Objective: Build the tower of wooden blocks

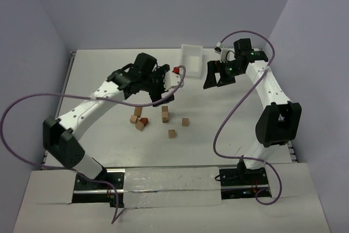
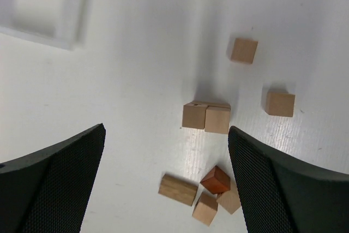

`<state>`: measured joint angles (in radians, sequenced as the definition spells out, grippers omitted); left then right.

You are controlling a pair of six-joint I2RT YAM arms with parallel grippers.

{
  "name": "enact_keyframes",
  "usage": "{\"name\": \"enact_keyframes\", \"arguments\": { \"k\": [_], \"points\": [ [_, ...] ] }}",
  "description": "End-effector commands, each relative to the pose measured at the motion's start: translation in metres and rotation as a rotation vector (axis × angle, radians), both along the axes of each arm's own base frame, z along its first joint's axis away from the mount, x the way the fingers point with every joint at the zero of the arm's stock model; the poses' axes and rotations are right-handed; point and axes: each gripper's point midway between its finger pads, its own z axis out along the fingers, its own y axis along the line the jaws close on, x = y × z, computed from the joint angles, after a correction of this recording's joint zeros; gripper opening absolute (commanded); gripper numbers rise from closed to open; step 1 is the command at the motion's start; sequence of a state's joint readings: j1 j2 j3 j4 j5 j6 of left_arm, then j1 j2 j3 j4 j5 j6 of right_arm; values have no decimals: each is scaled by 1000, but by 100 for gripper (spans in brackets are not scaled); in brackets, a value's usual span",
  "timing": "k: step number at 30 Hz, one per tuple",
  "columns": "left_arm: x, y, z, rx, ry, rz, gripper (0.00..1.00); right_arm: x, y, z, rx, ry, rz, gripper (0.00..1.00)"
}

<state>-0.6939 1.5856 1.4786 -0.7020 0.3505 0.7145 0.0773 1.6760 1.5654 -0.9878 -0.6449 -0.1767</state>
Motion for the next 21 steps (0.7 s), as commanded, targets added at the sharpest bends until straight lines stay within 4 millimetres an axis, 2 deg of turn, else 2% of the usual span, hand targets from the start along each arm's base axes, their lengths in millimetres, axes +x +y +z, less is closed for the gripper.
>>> {"name": "enact_keyframes", "arguments": {
  "k": [1,6,8,11,12,13,15,18,20,21],
  "points": [
    [-21,20,51,-122,-7,46,99,6,4,16,-16,-84,7,100],
    [-12,72,36,-263,120,278,99,-1,13,17,-64,-143,57,100],
    [-3,95,46,-377,116,354,99,-5,14,10,-118,-173,89,100],
    [-3,117,26,-444,167,468,99,-16,20,1,-195,-218,149,99],
    [0,122,32,-464,140,476,99,-18,23,-1,-225,-232,177,98],
    [-5,129,17,-473,176,504,97,-26,28,-11,-271,-244,231,96],
    [-10,132,11,-493,200,516,94,-38,34,-30,-326,-242,303,91],
    [-14,136,9,-515,212,518,91,-49,45,-47,-377,-251,410,78],
    [-17,138,6,-527,223,526,91,-58,52,-66,-382,-240,496,66],
    [-18,139,6,-533,224,528,90,-61,55,-72,-377,-236,521,64]
  ]
}}
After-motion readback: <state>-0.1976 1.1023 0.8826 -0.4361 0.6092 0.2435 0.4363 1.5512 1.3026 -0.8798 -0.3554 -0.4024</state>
